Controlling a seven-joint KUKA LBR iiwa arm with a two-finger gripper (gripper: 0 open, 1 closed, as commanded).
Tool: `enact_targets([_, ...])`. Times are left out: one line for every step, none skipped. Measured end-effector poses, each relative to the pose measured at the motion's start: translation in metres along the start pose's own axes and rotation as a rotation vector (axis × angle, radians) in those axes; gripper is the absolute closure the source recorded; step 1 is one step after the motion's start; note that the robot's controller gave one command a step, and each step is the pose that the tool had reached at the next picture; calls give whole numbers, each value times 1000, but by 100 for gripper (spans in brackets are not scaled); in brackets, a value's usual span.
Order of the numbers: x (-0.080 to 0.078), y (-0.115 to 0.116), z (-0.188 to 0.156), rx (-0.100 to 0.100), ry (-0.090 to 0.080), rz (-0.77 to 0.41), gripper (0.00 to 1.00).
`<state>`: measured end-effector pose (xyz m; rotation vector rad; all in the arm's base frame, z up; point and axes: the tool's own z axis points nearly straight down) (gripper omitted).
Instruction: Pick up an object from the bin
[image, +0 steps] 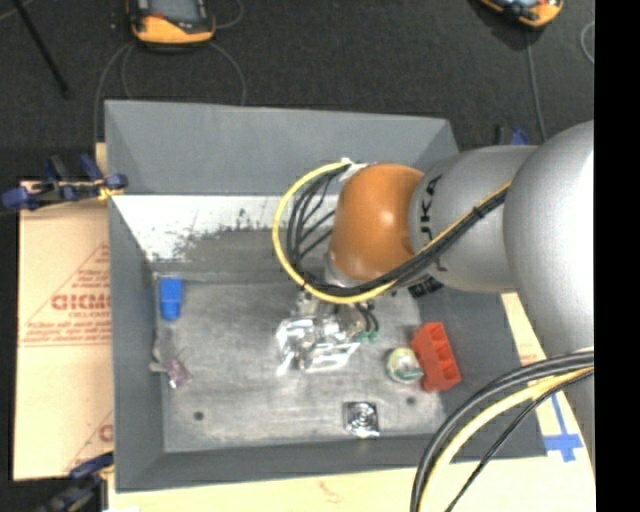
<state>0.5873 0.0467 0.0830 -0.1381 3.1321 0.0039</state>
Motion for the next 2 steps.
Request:
enact_targets([3,16,-112,0,-1,4,100])
enact_targets([-8,18,-200,0,-3,8,100])
